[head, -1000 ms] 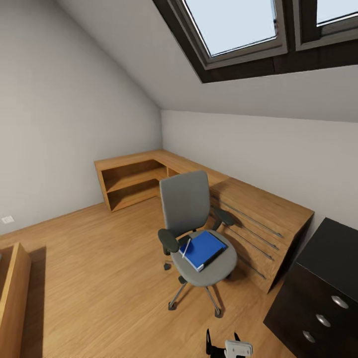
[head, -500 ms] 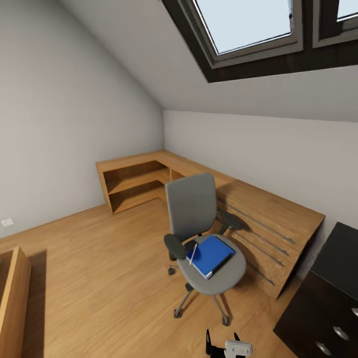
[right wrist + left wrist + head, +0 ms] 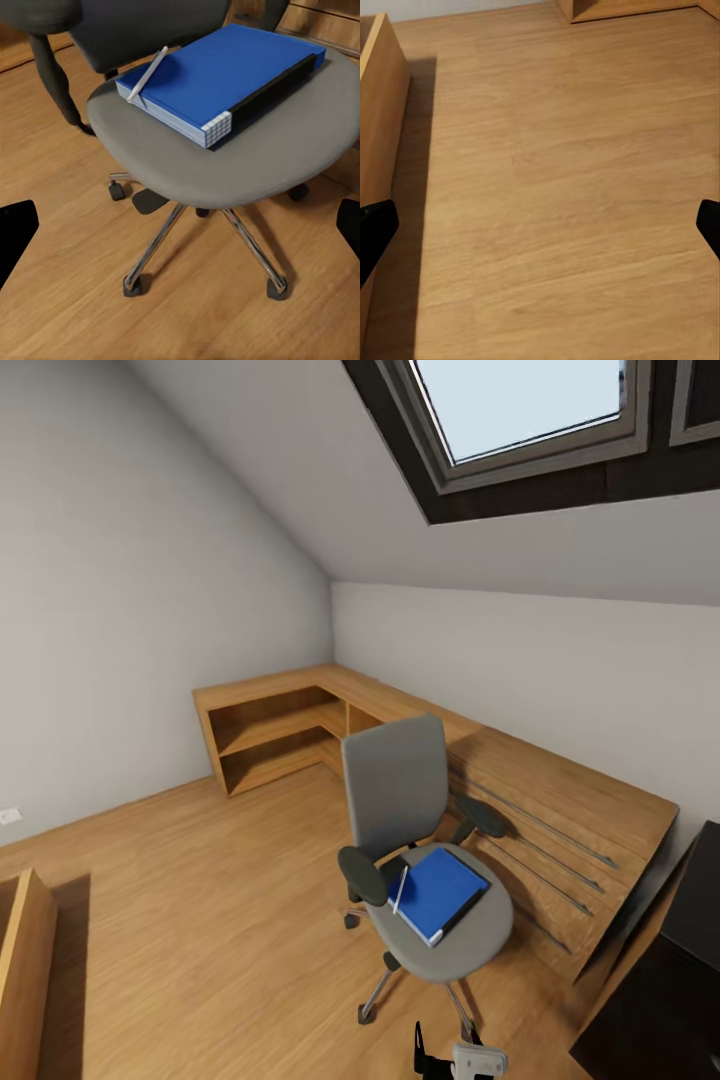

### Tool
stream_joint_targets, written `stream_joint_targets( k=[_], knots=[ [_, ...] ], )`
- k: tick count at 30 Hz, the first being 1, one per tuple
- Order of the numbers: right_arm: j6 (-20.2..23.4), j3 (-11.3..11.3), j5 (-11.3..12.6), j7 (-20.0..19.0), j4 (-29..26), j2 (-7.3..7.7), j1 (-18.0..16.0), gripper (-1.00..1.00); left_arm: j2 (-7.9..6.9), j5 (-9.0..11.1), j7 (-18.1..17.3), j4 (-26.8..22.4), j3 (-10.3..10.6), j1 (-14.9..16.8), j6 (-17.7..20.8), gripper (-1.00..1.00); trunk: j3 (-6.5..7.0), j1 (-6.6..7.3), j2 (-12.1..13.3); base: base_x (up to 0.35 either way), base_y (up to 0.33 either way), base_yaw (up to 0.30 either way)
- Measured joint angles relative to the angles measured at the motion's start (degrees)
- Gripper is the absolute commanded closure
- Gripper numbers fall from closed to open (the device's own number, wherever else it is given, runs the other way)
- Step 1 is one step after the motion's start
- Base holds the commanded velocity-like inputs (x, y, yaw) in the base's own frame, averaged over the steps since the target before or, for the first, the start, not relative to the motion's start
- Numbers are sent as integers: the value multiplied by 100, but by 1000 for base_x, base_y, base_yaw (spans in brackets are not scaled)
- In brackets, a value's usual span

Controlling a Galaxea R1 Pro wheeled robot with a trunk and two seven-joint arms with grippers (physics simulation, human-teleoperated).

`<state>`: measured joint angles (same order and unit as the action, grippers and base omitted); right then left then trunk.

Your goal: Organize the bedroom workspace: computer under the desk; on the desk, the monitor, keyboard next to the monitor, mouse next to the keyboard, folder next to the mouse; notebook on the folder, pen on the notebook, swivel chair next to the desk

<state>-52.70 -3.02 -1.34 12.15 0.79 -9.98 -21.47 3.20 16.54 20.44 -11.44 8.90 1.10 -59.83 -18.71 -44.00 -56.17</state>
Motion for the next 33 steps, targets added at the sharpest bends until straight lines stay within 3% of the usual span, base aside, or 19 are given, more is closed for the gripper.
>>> stream_joint_targets(
  k=[8,12,14,15,17,18,20,21,25,26,27,29,31,32,33],
  knots=[
    [-10,5,-6,1,-148,5,-1,-100,89,-7,-4,35,12,-1,0,-100,0,-1,0,13,0,0],
    [260,25,19,49,-984,16,-24,-100,75,-7,-17,43,11,0,0,-100,1,-1,0,0,0,0],
    [803,34,25,61,-1490,19,-41,-100,72,-8,-18,43,11,0,0,-100,0,-1,0,0,0,0],
    [1318,35,23,60,-1845,25,-71,-100,70,-7,-18,44,7,0,0,-100,1,-1,0,0,0,0],
    [3252,59,83,58,-2765,139,-471,-100,66,-4,-13,45,-2,0,6,-100,1,-1,0,0,0,0],
    [3625,65,117,57,-2843,161,-616,-100,64,-4,-11,45,-3,0,62,-100,1,-1,0,0,0,0],
    [4752,88,296,53,-2838,232,-1317,-100,50,-3,-7,40,-12,0,312,-100,1,-1,1,0,0,0],
    [5116,111,430,48,-2652,311,-1643,-100,44,-4,-6,37,-14,0,437,-100,2,-1,1,0,0,0],
    [5548,156,928,31,-1808,519,-2343,-100,33,-16,-4,-47,-14,1,789,-100,1,-1,1,0,0,0],
    [5670,141,1107,25,-1502,550,-2538,-100,34,-43,7,-586,-9,5,1081,-100,2,-1,1,0,0,0],
    [5685,140,1127,26,-1471,552,-2558,-100,32,-24,14,-779,-18,-1,1190,-100,1,-1,1,0,0,0],
    [5707,138,1156,25,-1430,556,-2586,-100,35,-1,4,-1284,-22,0,1757,-100,1,-1,0,0,0,0],
    [5721,138,1175,23,-1409,562,-2603,-100,35,1,4,-1951,-33,0,2623,-100,1,-1,1,0,0,0],
    [5723,138,1177,23,-1406,563,-2605,-100,13,-19,23,-2494,-32,1,3282,-100,1,-1,1,0,0,0],
    [5726,139,1185,22,-1398,566,-2612,-100,-102,47,38,-3349,-146,-1,5015,-100,0,-1,1,0,0,0]
  ],
)
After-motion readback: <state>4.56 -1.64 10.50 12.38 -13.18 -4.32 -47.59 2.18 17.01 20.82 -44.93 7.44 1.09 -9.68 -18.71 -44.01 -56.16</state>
